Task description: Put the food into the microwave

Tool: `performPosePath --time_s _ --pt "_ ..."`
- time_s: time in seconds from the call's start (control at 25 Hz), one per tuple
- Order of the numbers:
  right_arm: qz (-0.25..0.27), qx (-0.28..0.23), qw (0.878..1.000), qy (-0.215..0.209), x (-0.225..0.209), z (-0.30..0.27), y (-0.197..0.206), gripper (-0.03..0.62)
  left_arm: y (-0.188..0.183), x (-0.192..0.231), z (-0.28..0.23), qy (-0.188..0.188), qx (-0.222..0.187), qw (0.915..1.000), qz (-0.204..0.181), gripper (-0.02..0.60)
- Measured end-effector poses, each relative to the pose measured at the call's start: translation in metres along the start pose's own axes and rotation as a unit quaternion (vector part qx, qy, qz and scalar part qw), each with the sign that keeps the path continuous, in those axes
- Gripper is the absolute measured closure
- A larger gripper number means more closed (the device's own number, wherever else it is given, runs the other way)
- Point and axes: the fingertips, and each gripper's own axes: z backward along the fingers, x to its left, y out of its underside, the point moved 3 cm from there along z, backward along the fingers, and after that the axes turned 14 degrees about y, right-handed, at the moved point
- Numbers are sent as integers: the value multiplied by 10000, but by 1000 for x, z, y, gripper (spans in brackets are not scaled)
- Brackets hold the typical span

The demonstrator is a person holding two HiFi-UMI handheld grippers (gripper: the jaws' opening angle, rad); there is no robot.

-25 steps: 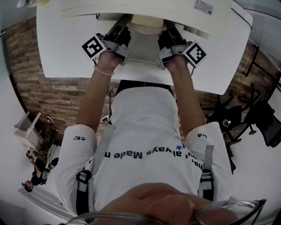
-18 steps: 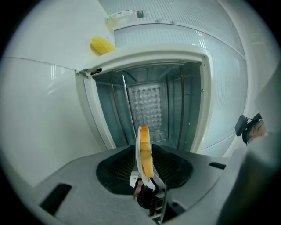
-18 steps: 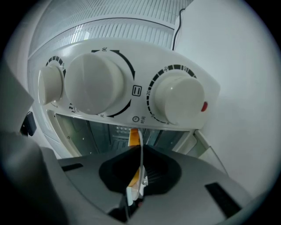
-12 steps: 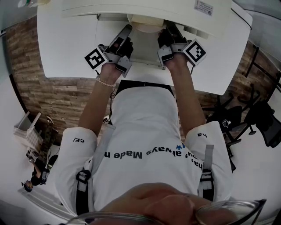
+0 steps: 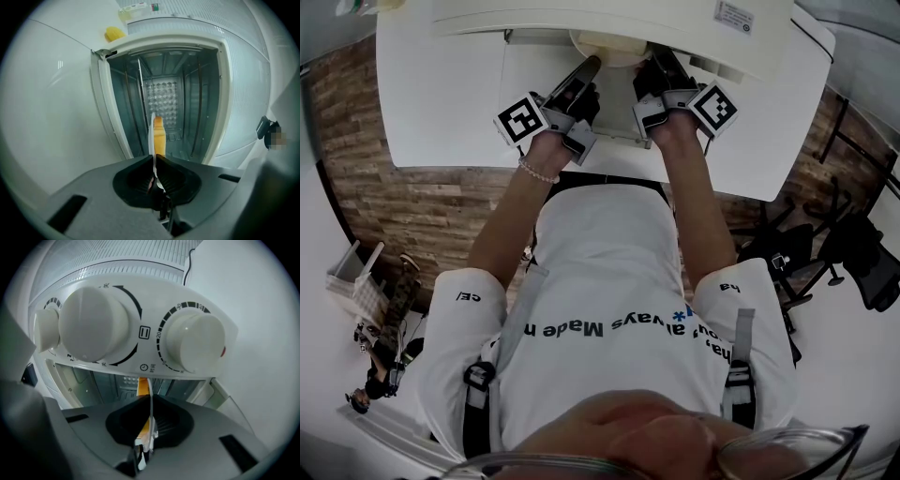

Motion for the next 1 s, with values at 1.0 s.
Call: performPosePath --time_s 1.0 --pt "85 228 9993 -268 2 5 20 569 -17 9 -29 139 -583 9976 353 563"
